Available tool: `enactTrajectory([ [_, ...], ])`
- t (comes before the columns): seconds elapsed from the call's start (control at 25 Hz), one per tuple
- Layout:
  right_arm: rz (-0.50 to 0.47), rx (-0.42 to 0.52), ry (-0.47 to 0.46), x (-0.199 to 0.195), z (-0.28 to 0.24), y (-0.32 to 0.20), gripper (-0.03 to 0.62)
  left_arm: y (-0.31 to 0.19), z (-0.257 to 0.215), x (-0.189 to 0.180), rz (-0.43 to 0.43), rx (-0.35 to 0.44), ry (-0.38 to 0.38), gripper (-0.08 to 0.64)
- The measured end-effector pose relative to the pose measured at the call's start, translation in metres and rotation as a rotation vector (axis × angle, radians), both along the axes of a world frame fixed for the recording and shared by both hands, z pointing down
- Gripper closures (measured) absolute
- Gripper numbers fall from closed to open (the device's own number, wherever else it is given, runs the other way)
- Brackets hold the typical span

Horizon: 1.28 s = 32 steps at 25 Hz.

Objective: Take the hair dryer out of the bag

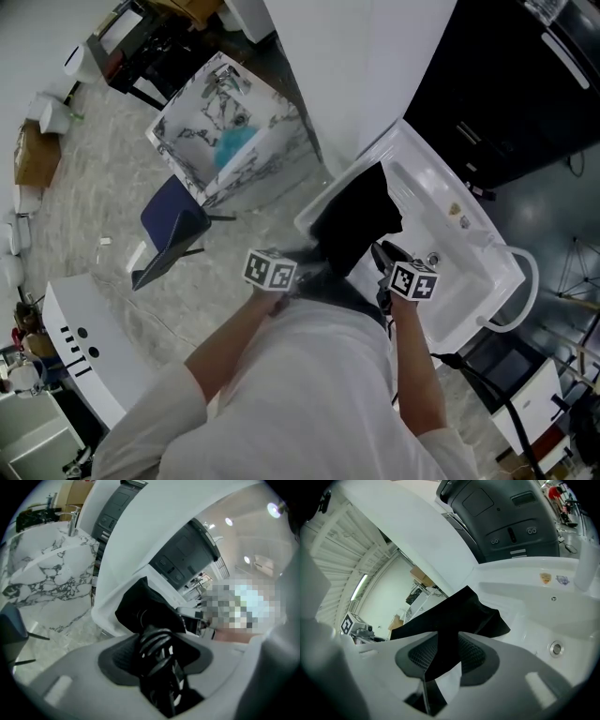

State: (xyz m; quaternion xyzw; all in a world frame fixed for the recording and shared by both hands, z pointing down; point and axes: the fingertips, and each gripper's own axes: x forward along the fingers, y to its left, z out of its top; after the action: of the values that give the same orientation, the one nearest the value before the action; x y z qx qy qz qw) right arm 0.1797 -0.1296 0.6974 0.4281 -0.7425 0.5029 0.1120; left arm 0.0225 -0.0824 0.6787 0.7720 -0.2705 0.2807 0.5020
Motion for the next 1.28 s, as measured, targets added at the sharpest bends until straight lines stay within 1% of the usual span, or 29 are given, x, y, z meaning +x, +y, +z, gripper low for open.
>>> enactTrajectory([
  [0.08, 0.007, 0.002, 0.002, -0.004, -0.002, 0.002, 0.456, 0.005, 0.0, -0.007, -0.002, -0.007, 0.012, 0.345],
  [0.2, 0.023, 0.0, -0.001, -0.011, -0.006, 0.007, 0.456, 0.011, 0.004, -0.018, 0.0, -0.019, 0.002, 0.344],
  [0.36, 0.002, -0.035, -0.018, -0.033, -0.006, 0.022, 0.445, 0.02, 0.008, -0.027, 0.017, -0.031, 0.007, 0.344],
  [0.48, 0.006, -0.04, -0.022, -0.047, -0.009, 0.032, 0.445, 0.027, 0.011, -0.035, 0.031, -0.039, 0.016, 0.345],
  [0.72, 0.057, -0.028, -0.006, -0.056, -0.014, 0.041, 0.448, 0.04, 0.011, -0.061, 0.006, -0.054, 0.059, 0.345],
  [0.88, 0.079, -0.028, 0.005, -0.059, -0.019, 0.05, 0.449, 0.048, 0.002, -0.081, -0.01, -0.053, 0.088, 0.345],
  [1.04, 0.101, -0.025, 0.005, -0.062, -0.023, 0.057, 0.452, 0.05, -0.007, -0.096, -0.03, -0.032, 0.114, 0.345],
  [1.28, 0.129, -0.004, 0.011, -0.069, -0.033, 0.071, 0.457, 0.049, -0.031, -0.108, -0.048, 0.016, 0.16, 0.345],
])
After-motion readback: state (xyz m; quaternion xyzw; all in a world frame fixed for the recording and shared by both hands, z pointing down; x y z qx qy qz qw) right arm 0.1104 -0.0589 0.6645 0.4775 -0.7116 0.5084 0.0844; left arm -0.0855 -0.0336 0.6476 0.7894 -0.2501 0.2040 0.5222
